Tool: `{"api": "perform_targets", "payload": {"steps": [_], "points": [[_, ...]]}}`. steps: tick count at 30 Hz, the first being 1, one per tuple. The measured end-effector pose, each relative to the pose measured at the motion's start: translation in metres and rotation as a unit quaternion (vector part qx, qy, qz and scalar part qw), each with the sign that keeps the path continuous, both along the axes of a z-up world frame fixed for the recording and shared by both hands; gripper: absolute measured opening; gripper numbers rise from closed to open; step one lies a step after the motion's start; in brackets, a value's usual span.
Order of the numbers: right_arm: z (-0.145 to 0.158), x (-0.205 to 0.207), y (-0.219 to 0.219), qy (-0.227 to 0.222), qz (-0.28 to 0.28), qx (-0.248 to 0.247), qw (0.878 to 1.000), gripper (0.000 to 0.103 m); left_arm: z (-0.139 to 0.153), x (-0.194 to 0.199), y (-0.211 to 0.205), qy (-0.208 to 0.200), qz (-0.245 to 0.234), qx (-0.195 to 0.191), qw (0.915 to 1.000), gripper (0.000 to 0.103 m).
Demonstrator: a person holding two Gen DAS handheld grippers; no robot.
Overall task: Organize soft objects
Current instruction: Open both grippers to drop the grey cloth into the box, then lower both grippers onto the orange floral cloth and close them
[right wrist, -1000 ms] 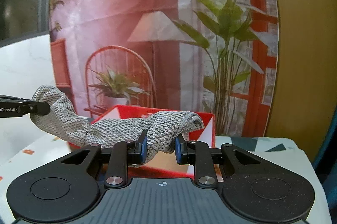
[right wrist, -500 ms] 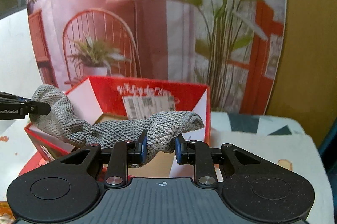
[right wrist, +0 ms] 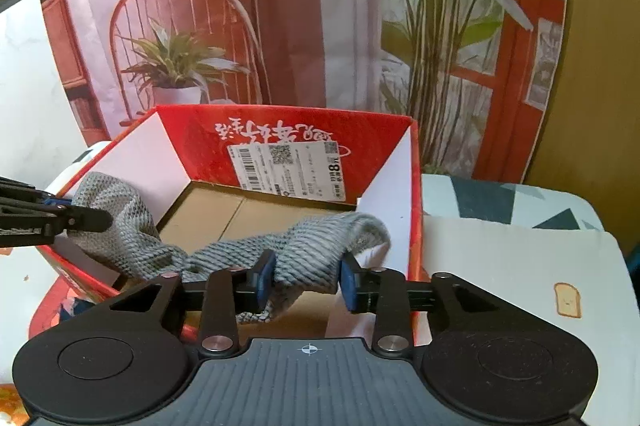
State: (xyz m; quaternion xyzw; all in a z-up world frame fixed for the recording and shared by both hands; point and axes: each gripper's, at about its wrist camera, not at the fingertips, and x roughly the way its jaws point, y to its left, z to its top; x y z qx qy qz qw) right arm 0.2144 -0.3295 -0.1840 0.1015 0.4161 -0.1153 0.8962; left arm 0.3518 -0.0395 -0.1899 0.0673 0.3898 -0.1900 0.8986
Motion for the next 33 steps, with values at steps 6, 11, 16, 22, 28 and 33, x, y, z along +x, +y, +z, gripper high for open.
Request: {"api": "perform_targets", "payload": {"steps": [6,11,16,22,28,33], "points": [[0.008,-0.012,-0.002,-0.011,-0.020,0.002,1.000,0.046,0.012,-0.012,0.001,-0.019,-0.001,0.009,0.9998,0.056],[0.022,-0.033,0.006,-0.043,-0.024,0.024,0.999,0.048,0.027,-0.029,0.003,-0.033,-0.011,0.011,0.9994,0.068],[0.033,-0.063,0.031,-0.060,-0.011,0.048,0.997,0.049,0.038,-0.068,0.019,-0.030,0.001,-0.024,0.9992,0.068],[0.033,-0.102,0.057,-0.050,-0.008,0.092,0.995,0.051,0.021,-0.115,0.039,0.026,0.026,-0.076,0.9965,0.068],[0.019,-0.125,0.077,-0.021,-0.002,0.114,0.993,0.051,-0.009,-0.142,0.057,0.080,0.071,-0.118,0.9872,0.067],[0.007,-0.134,0.083,0.001,-0.007,0.127,0.992,0.052,-0.028,-0.147,0.059,0.115,0.093,-0.144,0.9785,0.067]]}}
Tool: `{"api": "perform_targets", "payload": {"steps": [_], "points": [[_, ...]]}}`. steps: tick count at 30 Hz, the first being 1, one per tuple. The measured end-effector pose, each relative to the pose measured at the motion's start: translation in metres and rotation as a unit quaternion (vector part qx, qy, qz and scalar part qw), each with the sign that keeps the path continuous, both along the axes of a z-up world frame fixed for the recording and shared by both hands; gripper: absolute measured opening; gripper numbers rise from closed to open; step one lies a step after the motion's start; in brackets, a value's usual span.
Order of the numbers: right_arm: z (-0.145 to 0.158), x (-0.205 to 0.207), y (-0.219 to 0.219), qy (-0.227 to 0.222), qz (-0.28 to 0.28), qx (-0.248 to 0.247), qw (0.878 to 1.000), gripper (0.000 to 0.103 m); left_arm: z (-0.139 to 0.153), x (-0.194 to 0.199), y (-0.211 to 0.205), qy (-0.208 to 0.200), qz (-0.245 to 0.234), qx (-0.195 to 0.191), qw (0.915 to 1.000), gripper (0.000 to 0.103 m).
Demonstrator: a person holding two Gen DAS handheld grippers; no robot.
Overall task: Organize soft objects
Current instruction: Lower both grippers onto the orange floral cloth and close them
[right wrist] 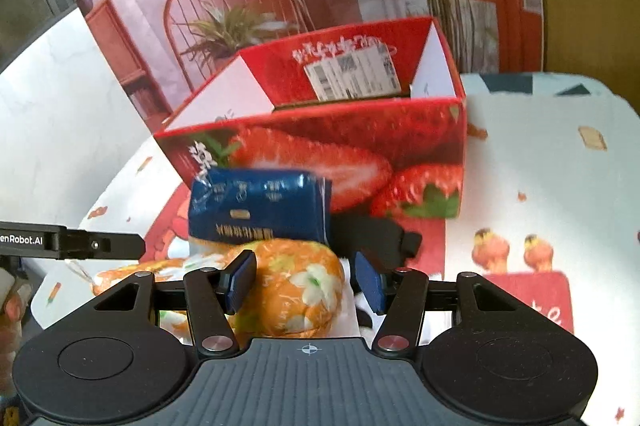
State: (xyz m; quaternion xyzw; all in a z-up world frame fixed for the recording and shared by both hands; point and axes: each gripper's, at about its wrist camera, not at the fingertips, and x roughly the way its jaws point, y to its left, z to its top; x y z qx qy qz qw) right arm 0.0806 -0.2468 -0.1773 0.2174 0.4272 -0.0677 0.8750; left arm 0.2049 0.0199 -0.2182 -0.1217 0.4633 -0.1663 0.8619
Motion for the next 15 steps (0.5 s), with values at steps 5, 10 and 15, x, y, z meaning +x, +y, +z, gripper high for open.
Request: {"api": "perform_targets", "payload": {"steps": [5,10,15], "points": [[-0.007,-0.003,-0.003,0.009,-0.002,0.017,1.000,0.056,-0.014,0.001,0.002,0.028,0.011,-0.014,0.9995,0.067],[-0.013,-0.001,-0.004,0.016,0.001,0.031,0.999,0.054,-0.023,0.002,0.001,0.044,0.014,-0.024,0.9986,0.067],[-0.014,0.002,-0.001,0.022,0.013,0.031,0.999,0.047,-0.032,0.004,0.002,0.062,0.016,-0.048,0.9968,0.067]]}}
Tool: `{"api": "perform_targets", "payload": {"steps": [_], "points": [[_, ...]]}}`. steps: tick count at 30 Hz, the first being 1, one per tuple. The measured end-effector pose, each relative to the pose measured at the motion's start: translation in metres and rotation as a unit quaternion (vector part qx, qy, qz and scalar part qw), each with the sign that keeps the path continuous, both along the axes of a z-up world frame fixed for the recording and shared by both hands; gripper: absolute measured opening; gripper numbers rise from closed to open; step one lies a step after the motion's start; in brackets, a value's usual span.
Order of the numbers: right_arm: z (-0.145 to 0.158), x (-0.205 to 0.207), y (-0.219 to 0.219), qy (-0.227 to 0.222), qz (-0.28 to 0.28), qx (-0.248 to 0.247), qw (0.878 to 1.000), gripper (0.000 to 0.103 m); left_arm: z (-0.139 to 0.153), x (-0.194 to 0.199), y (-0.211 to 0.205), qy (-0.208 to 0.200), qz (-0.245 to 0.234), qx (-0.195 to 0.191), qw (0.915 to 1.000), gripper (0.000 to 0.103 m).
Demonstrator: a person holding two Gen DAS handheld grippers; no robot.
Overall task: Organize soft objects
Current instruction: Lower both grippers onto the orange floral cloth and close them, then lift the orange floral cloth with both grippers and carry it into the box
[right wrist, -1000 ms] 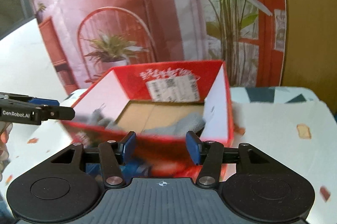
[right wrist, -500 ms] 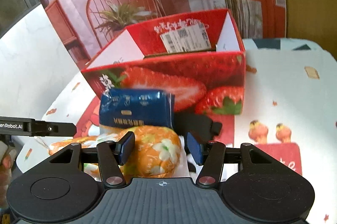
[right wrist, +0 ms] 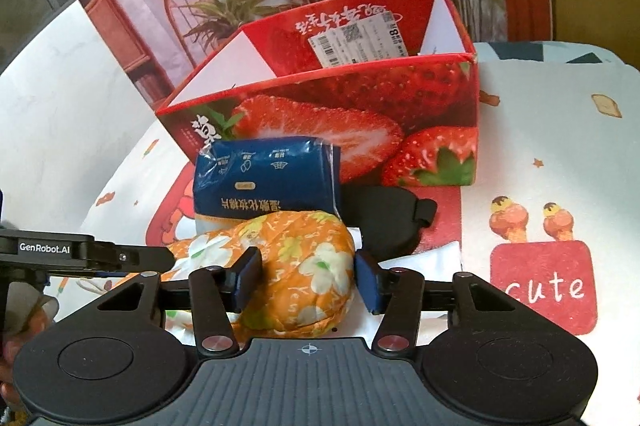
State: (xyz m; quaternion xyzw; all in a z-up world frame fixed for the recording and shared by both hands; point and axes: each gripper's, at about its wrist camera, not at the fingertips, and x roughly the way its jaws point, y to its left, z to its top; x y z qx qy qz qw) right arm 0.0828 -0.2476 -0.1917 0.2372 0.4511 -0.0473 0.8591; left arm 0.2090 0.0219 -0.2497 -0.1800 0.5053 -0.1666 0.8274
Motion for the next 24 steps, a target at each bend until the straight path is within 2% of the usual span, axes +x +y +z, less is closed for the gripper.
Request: {"api": "perform_targets", "payload": {"steps": [3,8,17,24], "points": [[0.001,0.001,0.001,0.002,0.005,-0.005,1.000,0.044,-0.001,-0.001,-0.002,-0.003,-0.005,-0.010,0.9999,0.066],[0.004,0.000,0.003,-0.001,0.014,-0.010,1.000,0.035,0.003,-0.003,-0.002,-0.016,-0.003,-0.015,0.9998,0.046],[0.008,0.001,0.006,-0.007,0.027,-0.021,0.999,0.028,0.005,-0.006,-0.002,-0.030,-0.007,-0.022,0.9993,0.029],[0.013,-0.002,0.008,-0.014,0.030,-0.022,0.999,0.024,0.011,-0.011,-0.002,-0.049,-0.010,-0.024,0.9985,0.022]]}}
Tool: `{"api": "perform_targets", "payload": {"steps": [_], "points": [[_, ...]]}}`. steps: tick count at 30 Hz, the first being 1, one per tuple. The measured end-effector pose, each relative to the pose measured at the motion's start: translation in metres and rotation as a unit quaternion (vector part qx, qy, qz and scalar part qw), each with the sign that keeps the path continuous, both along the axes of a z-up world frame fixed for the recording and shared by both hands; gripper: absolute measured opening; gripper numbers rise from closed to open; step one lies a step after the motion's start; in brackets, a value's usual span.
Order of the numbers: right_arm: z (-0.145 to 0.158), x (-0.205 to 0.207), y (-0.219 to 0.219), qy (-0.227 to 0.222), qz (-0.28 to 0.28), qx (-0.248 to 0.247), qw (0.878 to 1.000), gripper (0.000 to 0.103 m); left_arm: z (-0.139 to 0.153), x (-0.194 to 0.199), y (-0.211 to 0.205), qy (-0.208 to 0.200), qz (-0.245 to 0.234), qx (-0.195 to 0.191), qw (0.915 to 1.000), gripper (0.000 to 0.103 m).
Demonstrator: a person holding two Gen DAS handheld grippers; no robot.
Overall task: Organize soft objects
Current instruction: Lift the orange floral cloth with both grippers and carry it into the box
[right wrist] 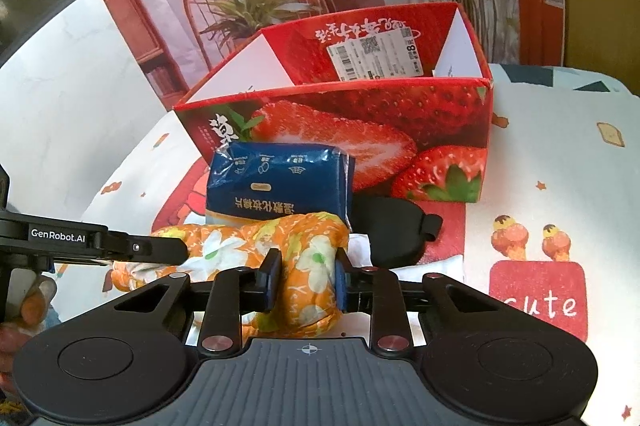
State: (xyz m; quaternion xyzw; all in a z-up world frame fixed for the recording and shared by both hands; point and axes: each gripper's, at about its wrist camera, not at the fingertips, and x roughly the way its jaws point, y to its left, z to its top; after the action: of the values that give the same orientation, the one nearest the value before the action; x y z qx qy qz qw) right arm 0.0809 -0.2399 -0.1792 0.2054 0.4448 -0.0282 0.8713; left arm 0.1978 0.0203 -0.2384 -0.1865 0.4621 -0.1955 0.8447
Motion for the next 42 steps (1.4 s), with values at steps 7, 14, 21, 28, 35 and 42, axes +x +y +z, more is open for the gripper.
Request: {"api": "perform_targets", "payload": {"steps": [7,14,21,28,35,42], "points": [[0.010,0.001,0.004,-0.020,0.019,-0.006,1.000,0.022,0.014,-0.004,0.003,-0.031,-0.006,0.005,0.9995,0.020],[0.022,0.005,-0.002,-0.039,0.037,-0.004,0.999,0.021,0.033,-0.004,0.002,-0.073,-0.024,0.015,0.9969,0.020],[0.050,0.017,-0.007,-0.078,0.056,-0.020,0.995,0.021,0.063,-0.004,0.001,-0.132,-0.033,0.030,0.9903,0.020],[0.074,0.039,-0.016,-0.110,0.067,-0.044,0.991,0.021,0.094,0.014,-0.013,-0.189,-0.042,0.057,0.9795,0.020],[0.087,0.074,-0.030,-0.132,0.081,-0.080,0.985,0.020,0.112,0.053,-0.031,-0.222,-0.047,0.085,0.9702,0.020],[0.077,0.118,-0.048,-0.125,0.084,-0.108,0.983,0.019,0.108,0.112,-0.047,-0.226,-0.052,0.103,0.9673,0.020]]}}
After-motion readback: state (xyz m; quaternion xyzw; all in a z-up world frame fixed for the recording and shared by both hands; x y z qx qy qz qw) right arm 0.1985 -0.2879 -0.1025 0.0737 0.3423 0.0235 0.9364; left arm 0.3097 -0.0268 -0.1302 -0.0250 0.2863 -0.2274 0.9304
